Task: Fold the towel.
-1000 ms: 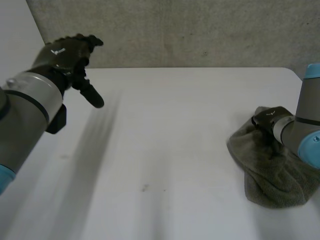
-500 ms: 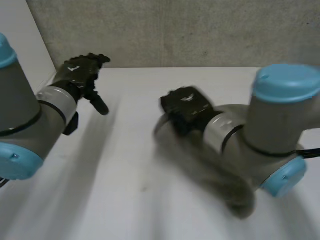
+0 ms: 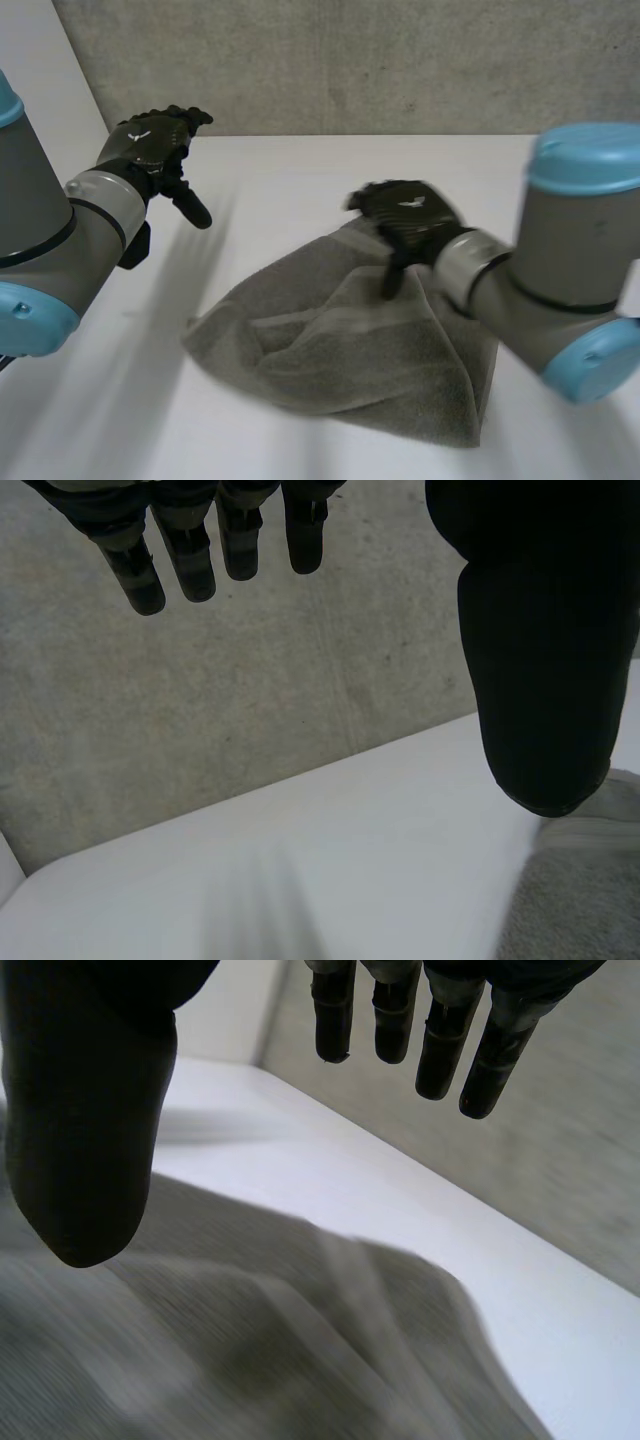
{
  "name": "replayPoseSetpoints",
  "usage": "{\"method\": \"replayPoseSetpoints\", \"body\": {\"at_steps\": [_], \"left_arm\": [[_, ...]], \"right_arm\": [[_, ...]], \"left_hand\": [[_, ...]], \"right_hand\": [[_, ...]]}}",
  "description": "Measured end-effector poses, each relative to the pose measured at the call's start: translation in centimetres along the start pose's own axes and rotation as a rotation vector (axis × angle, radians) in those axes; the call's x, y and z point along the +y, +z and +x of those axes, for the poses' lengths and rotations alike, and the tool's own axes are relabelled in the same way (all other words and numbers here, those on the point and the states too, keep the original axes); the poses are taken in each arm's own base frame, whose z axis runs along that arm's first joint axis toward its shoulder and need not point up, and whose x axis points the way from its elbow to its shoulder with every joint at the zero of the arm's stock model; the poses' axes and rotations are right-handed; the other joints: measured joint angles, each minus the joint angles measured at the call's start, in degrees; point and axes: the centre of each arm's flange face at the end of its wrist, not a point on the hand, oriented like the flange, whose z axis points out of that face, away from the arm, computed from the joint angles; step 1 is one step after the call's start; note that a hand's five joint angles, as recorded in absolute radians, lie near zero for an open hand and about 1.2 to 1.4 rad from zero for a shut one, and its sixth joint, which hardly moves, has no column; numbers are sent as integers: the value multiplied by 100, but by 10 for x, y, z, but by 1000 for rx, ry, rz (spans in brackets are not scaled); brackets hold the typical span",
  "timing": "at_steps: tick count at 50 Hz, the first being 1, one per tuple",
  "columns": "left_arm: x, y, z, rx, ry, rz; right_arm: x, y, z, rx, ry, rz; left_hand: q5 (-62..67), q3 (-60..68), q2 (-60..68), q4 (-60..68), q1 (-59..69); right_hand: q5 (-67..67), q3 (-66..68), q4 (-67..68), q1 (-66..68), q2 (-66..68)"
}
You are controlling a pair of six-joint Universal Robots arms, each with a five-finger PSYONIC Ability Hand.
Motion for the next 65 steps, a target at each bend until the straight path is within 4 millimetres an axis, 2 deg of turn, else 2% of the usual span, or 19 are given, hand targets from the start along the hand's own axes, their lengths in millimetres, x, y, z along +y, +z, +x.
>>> {"method": "replayPoseSetpoints", "body": {"at_steps": [3,7,12,19,25,29,33,37,42,49,57,61,65], "left_arm": [[4,-3,4,11,4,-18],[11,-9,8,23,8,-43],[18,-12,6,17,8,-66],[31,-11,-10,-14,2,-119],[44,-17,-5,52,-8,-185],[50,-24,11,146,-12,-210],[51,-31,35,257,-5,-210],[50,-31,60,339,9,-197],[57,-21,96,426,34,-185],[83,-1,130,474,90,-203],[122,16,149,482,216,-233],[136,22,150,469,269,-245],[147,27,148,438,310,-256]], "right_arm": [[8,-6,27,62,26,-39],[19,-11,37,72,48,-78],[23,-14,35,53,57,-92],[12,-17,22,23,33,-75],[15,-16,23,66,-27,-101],[24,-17,31,133,-89,-143],[34,-16,45,209,-127,-173],[42,-16,65,283,-128,-177],[52,-18,89,357,-106,-175],[64,-24,102,382,-76,-198],[70,-26,104,362,-60,-213],[71,-25,104,354,-59,-213],[71,-25,104,351,-59,-214]], "left_hand": [[0,0,0,0,0],[0,0,0,0,0],[0,0,0,0,0],[0,109,126,97,91],[0,134,152,138,102],[0,182,197,179,171],[75,292,309,292,283],[177,364,378,363,351],[363,541,557,542,529],[707,888,905,884,879],[737,920,939,917,904],[832,1034,1048,1028,1017],[1558,1746,1797,1752,1778]], "right_hand": [[0,0,0,0,0],[0,0,0,0,0],[0,0,0,0,0],[0,0,0,0,0],[0,0,0,0,0],[0,0,0,0,0],[0,0,0,-1,0],[0,0,0,-1,0],[0,0,0,-1,0],[0,0,0,-1,0],[0,0,0,-1,0],[0,0,0,-1,0],[0,0,0,-1,0]]}}
